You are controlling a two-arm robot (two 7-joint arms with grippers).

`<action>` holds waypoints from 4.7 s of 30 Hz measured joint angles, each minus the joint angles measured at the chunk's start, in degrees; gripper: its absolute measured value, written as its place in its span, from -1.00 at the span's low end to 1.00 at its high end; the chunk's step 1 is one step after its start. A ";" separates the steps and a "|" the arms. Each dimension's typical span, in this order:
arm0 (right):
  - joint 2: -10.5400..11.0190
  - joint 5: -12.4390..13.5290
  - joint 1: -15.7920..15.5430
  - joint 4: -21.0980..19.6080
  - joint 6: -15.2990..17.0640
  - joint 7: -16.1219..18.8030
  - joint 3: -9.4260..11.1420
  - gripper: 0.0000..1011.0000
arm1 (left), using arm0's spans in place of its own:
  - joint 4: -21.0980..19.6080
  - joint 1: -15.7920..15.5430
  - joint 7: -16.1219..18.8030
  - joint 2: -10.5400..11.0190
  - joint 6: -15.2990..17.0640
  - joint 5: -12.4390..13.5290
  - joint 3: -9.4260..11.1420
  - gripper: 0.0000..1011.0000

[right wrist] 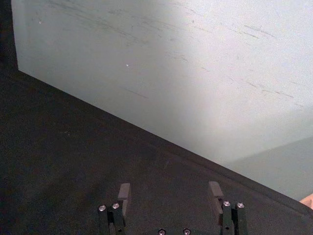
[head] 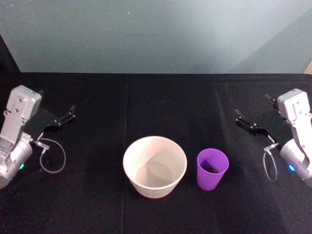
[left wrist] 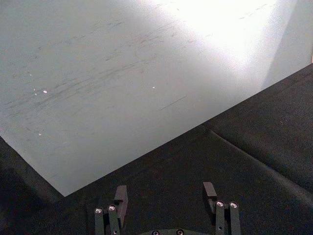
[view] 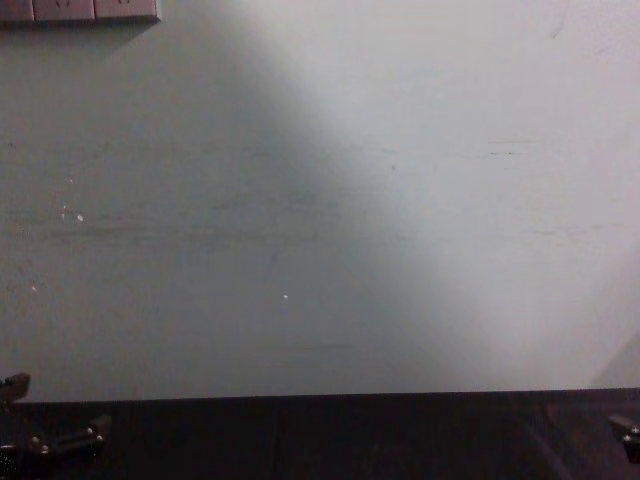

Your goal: Pick up the cup and pour the mung beans from the cup into the bowl.

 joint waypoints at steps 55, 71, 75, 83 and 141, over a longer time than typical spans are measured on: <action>3.18 -1.21 -9.39 -8.08 -1.15 -1.77 3.59 0.99 | 0.00 0.00 0.00 0.00 0.00 0.00 0.00 0.98; 11.84 9.19 -25.45 -23.29 3.57 5.27 11.46 0.99 | 0.00 0.00 0.00 0.00 0.00 0.00 0.00 0.98; 13.04 10.01 -27.66 -25.25 5.42 6.87 11.94 0.99 | 0.00 0.00 0.00 0.00 0.00 0.00 0.00 0.98; 12.92 9.36 -28.16 -25.99 6.53 11.21 10.22 0.99 | 0.00 0.00 0.00 0.00 0.00 0.00 0.00 0.98; -3.27 3.21 -18.17 -14.37 4.59 22.70 7.79 0.99 | 0.00 0.00 0.00 0.00 0.00 0.00 0.00 0.98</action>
